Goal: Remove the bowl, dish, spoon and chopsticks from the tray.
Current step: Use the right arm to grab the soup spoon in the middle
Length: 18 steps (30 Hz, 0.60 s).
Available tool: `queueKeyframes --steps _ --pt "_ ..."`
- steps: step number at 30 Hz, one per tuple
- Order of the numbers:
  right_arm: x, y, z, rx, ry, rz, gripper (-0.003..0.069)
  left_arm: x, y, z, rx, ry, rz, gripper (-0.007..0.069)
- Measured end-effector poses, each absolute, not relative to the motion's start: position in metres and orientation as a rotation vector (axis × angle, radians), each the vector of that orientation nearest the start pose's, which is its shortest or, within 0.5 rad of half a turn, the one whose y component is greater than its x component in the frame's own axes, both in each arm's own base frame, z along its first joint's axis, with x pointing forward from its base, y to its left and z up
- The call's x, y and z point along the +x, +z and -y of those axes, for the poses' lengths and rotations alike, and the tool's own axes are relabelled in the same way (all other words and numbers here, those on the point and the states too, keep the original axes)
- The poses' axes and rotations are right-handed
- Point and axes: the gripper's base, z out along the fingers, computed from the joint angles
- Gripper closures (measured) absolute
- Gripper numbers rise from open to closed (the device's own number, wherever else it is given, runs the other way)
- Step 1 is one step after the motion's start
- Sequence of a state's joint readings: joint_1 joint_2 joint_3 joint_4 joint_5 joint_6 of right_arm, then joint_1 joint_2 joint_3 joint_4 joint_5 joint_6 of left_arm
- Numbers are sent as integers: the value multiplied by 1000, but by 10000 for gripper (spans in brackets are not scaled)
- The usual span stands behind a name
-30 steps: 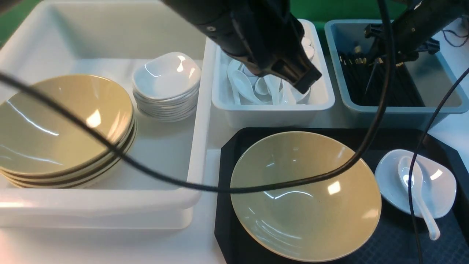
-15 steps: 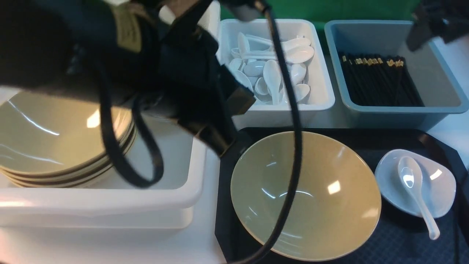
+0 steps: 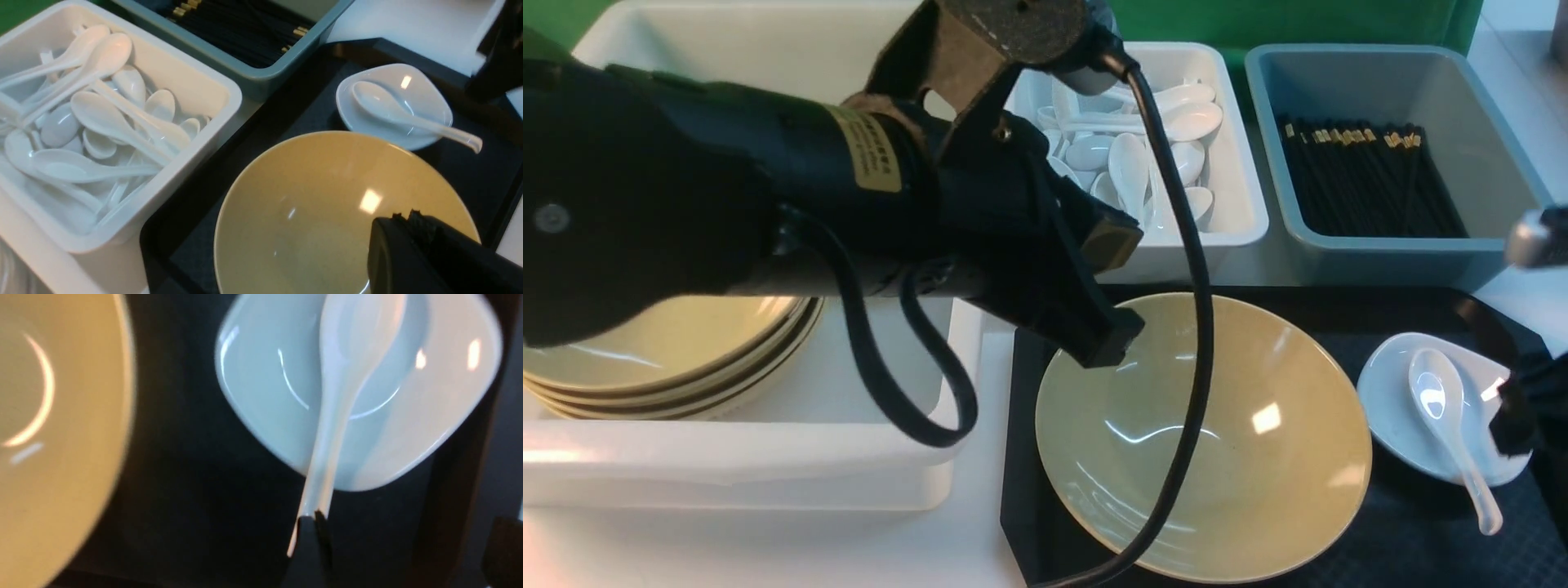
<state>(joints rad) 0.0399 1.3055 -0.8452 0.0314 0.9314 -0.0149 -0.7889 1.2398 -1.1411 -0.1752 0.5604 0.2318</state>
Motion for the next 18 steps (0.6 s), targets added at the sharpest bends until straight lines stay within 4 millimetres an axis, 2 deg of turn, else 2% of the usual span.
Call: queueKeyframes --steps 5,11,18 --pt "242 228 -15 -51 45 -2880 114 188 370 201 971 -509 -1960 634" --pt "264 197 -32 -97 42 -2878 116 190 365 205 974 -522 -1990 634" --pt "277 170 -27 -11 -59 -2913 117 188 361 203 1005 -514 -2030 634"
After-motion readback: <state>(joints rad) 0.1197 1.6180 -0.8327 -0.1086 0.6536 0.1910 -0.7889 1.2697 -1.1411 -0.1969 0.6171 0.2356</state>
